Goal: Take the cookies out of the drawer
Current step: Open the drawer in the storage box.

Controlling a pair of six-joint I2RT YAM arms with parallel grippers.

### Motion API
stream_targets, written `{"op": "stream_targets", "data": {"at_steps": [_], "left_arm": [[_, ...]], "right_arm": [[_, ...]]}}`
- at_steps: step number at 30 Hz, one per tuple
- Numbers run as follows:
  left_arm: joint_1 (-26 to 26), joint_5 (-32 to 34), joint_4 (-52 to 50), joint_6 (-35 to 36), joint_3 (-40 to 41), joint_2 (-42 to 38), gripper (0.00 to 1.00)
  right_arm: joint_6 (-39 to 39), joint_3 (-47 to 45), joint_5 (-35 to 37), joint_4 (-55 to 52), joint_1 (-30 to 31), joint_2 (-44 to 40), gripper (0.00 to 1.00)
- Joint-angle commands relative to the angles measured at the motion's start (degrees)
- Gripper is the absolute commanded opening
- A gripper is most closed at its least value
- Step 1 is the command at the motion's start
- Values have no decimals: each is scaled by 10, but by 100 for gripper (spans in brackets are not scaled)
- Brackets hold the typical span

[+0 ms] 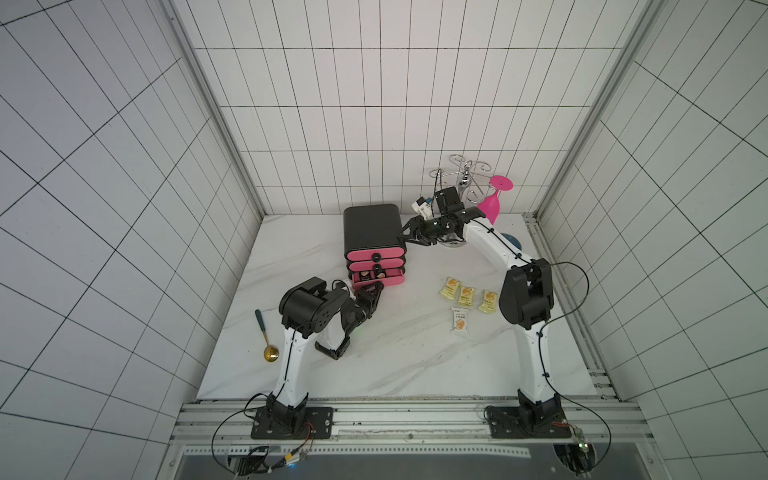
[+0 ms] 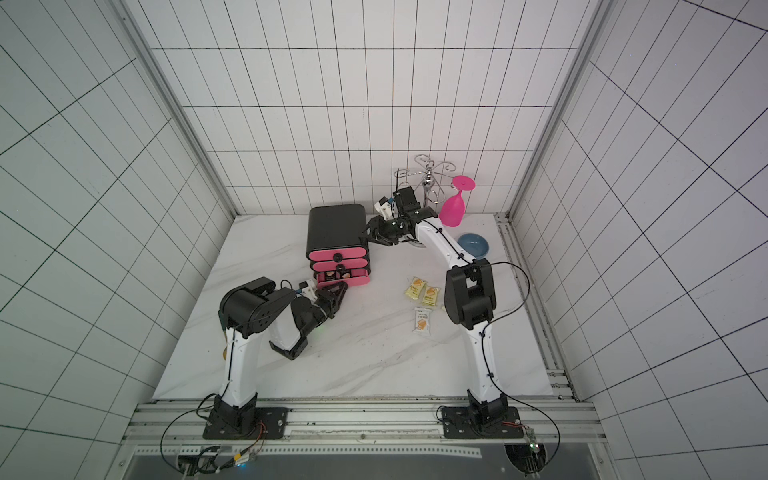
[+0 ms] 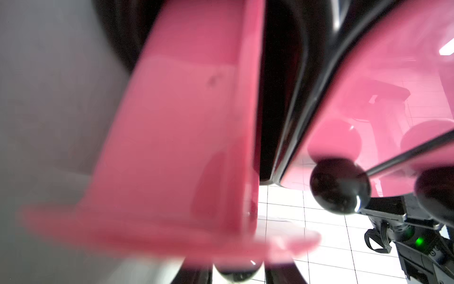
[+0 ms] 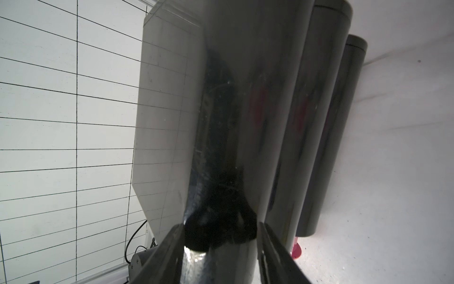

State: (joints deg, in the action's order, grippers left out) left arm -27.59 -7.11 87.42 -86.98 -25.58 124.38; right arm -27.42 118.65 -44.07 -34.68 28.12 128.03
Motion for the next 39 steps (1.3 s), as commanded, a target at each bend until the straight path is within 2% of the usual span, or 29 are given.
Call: {"op": "stream_targets", "data": {"at_steps": [1,16,32,37,39], "left_arm": [[-24,-29,-64,1,41,17,20],[-98,-2,-64,-22,110,-22,20],[-110,12,-65,-30,127,-39,20],[-110,17,-65,-32,131,-40,26],[-111,21,-65,-33,134,-42,34]], "right_arm": [[4,-31,30,-43,12,21,49],[0,-53,35,-40,13,2,49],[4,-65,36,-40,14,-8,50],[3,-66,33,-40,15,-10,52],[5,-67,33,-40,16,-13,55]]}}
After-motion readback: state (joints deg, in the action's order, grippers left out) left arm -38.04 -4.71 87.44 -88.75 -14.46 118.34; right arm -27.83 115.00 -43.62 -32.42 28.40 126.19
